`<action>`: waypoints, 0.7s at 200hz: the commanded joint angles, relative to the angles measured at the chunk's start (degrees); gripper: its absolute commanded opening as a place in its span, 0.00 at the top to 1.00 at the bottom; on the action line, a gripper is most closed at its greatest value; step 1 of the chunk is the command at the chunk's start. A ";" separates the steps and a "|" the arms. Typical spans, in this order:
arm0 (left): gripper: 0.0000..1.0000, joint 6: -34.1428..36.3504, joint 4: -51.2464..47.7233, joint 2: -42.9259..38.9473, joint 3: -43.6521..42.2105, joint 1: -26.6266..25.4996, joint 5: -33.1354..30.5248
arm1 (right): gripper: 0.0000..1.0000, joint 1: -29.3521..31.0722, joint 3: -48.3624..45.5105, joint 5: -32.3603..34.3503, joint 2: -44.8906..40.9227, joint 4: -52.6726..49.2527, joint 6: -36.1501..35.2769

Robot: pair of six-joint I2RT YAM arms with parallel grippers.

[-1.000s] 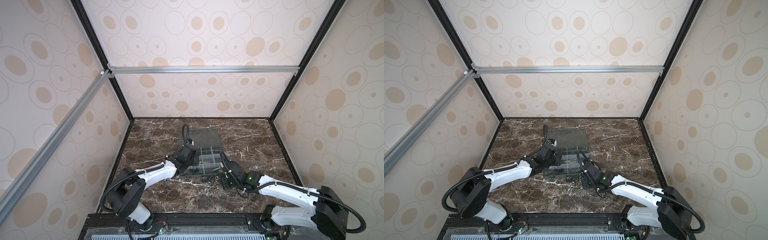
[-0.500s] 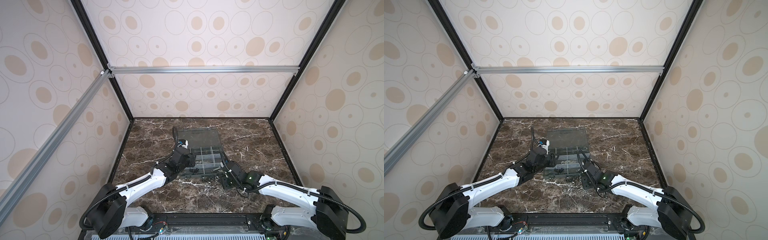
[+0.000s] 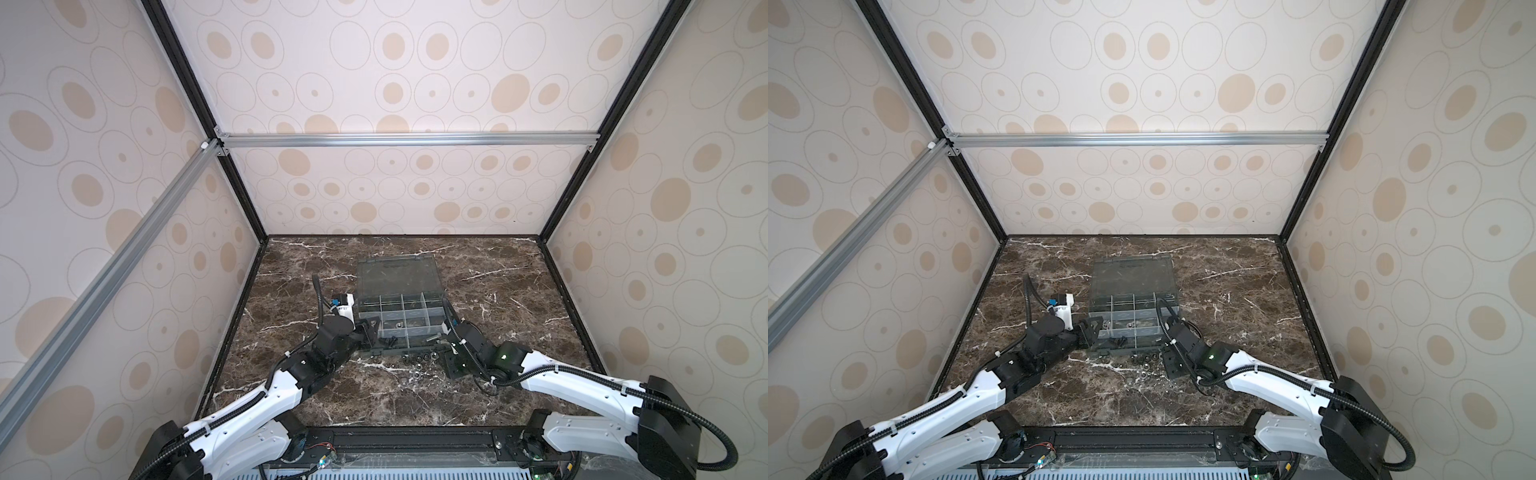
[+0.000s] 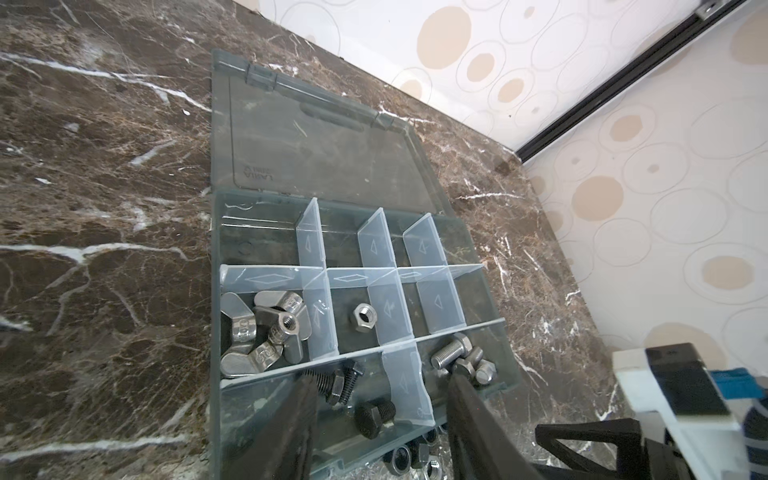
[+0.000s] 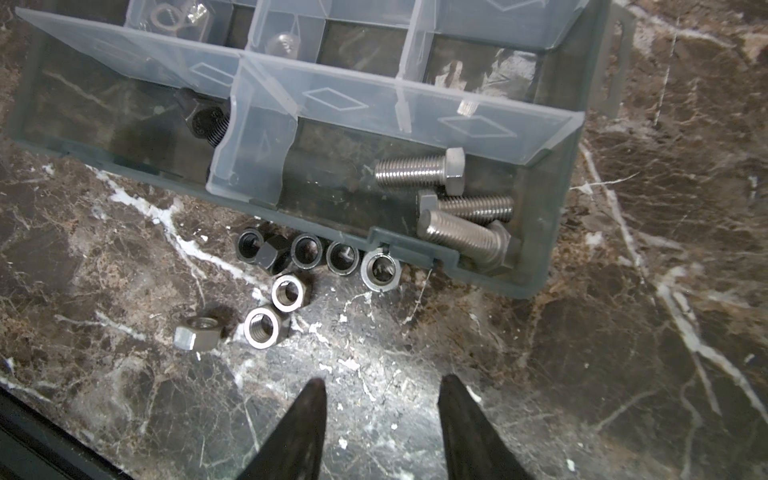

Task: Sort the screws and nuts into containers
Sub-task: 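Draw the left gripper back from the box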

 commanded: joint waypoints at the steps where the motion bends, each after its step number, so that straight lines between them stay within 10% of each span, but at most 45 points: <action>1: 0.49 -3.26 -0.66 -3.70 -1.99 0.43 -0.83 | 0.52 -0.42 -0.36 0.01 -1.11 -0.82 0.85; 140: 0.49 -9.96 -2.37 -13.74 -10.03 -0.08 -0.26 | 0.52 -0.37 -1.07 -2.25 -1.77 -0.05 1.28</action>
